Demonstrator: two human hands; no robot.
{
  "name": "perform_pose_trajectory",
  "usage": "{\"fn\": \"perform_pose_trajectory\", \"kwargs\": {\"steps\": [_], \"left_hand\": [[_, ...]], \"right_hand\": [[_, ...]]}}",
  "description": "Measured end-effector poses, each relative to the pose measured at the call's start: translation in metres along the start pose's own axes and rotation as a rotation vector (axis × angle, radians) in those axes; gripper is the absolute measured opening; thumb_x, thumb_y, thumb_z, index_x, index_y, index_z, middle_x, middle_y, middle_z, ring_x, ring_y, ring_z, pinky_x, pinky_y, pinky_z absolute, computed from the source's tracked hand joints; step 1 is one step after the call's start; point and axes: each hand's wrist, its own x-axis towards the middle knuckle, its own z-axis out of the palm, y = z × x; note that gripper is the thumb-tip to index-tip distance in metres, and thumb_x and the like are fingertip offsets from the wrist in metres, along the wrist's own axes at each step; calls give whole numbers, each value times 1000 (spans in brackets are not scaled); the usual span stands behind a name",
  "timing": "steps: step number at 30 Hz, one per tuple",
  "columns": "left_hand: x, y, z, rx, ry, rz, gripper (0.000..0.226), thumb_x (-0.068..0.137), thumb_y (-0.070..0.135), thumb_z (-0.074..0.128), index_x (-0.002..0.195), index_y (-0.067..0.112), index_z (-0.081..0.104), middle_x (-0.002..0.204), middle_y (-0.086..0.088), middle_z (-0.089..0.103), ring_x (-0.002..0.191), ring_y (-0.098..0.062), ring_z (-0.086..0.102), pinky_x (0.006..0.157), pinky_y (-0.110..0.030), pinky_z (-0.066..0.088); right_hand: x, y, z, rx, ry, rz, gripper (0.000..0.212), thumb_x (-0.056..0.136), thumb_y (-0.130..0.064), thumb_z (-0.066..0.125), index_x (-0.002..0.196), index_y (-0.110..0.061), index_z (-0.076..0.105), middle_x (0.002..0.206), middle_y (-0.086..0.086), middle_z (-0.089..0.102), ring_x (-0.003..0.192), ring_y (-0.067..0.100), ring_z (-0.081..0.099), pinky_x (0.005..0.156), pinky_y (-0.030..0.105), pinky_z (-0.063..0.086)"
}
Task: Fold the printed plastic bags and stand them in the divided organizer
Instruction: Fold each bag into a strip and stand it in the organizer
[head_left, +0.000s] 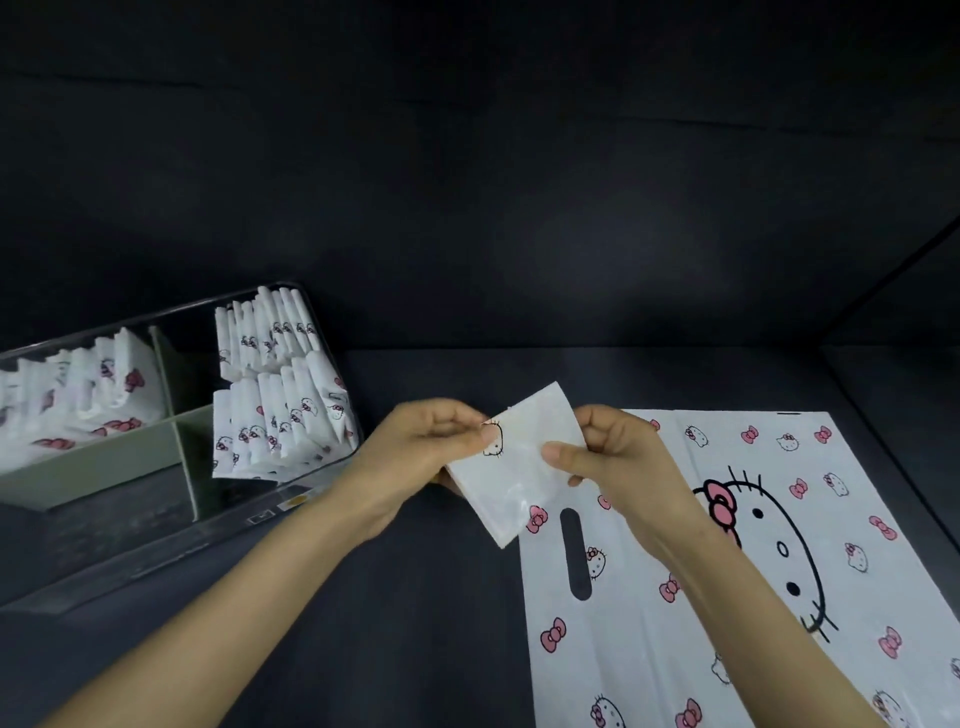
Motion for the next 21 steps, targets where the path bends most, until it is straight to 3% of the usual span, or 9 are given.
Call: {"fn": "perform_pose_trajectory", "kwargs": {"steps": [2,4,6,8,10,14,18,20,21], "left_hand": [[-13,8,-9,-27,108,23,7,88,10,64,87,4,68,77,-6,72,67,-13,66,54,-20,50],[-23,14,-19,-120,239,21,6,88,6,65,85,2,67,73,-6,70,63,-11,65,51,-20,49],[-31,22,-31,-228,338,25,1,87,3,64,88,3,65,70,-4,67,60,-8,65,49,-19,49],[-38,30,-43,-294,386,63,10,87,1,63,95,6,62,69,-4,64,59,-8,65,48,-19,49],[-46,35,-55,-318,416,111,14,87,4,64,100,9,61,68,-5,62,60,-11,65,51,-21,50],[-59,38,-78,-284,432,192,10,88,9,62,97,11,67,73,-7,62,68,-15,65,62,-24,54],[-70,35,-106,-232,427,250,17,94,15,53,91,13,69,79,-2,66,74,-12,63,64,-23,53],[-73,27,-128,-115,491,307,20,96,23,51,90,20,69,81,6,68,78,-10,63,71,-21,50],[-73,19,-142,68,583,372,20,97,27,51,89,23,69,84,9,68,80,-7,62,75,-17,46]], "right_hand": [[-1,-4,20,-278,178,-110,37,80,-17,75,113,-22,60,100,-18,66,88,1,60,76,11,44],[-12,-19,43,-480,353,-397,48,80,-31,73,124,-27,57,107,-29,54,99,-11,49,86,5,36],[-23,-32,66,-490,245,-606,48,80,-44,65,123,-23,62,114,-29,56,108,-16,47,92,3,33],[-28,-39,90,-525,75,-669,57,78,-55,59,125,-23,62,127,-17,60,121,-7,46,101,10,33],[-26,-42,111,-563,11,-704,62,78,-56,59,131,-24,58,135,-10,57,127,1,46,104,17,35],[-15,-55,138,-490,60,-785,38,89,-30,54,127,-21,60,120,-8,67,103,4,64,83,21,52],[-12,-74,156,-466,39,-752,48,86,-5,54,125,-33,57,97,-15,70,83,-6,63,70,1,44],[-9,-82,163,-404,17,-665,45,91,0,55,116,-35,65,80,-19,68,69,-7,61,59,2,40],[-7,-86,166,-347,0,-621,40,93,-2,55,112,-35,66,81,-19,69,71,-5,62,58,5,43]]}}
